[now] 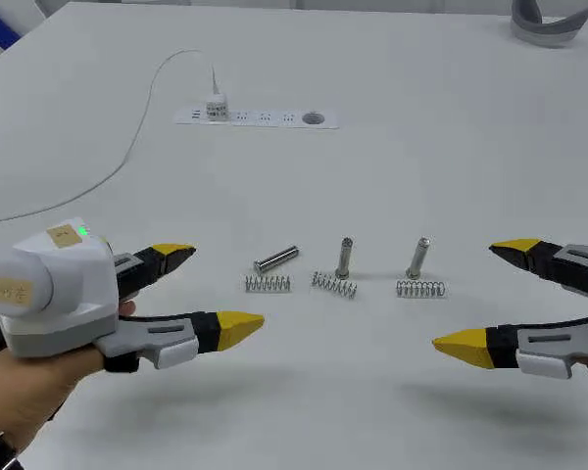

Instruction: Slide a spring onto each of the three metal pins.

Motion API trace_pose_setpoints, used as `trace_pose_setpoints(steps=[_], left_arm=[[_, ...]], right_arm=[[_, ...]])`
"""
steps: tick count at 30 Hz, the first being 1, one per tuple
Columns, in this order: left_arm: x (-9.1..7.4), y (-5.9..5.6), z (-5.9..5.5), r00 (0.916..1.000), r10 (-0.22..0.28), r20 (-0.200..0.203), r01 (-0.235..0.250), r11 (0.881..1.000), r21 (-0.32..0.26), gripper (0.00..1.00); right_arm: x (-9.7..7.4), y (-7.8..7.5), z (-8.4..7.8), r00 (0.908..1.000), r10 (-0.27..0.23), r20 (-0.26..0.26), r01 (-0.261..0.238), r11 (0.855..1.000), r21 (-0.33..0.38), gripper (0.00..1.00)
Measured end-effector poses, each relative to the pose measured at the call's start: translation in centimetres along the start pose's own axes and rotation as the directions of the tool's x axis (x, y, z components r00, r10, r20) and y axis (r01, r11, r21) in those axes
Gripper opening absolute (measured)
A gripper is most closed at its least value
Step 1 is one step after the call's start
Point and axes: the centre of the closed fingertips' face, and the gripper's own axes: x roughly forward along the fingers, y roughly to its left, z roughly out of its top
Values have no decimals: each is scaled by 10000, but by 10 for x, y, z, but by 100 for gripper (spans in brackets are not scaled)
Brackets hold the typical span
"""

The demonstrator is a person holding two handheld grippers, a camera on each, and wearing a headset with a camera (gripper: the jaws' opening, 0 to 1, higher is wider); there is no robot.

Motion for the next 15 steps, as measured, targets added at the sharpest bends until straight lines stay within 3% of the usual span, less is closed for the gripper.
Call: trace_pose_setpoints(steps=[15], left_arm=[[23, 20, 16, 9998, 105, -168, -97, 9988, 484, 69]], right_arm=[[-1, 0, -2, 10000, -20, -53, 20, 10000, -1, 84]])
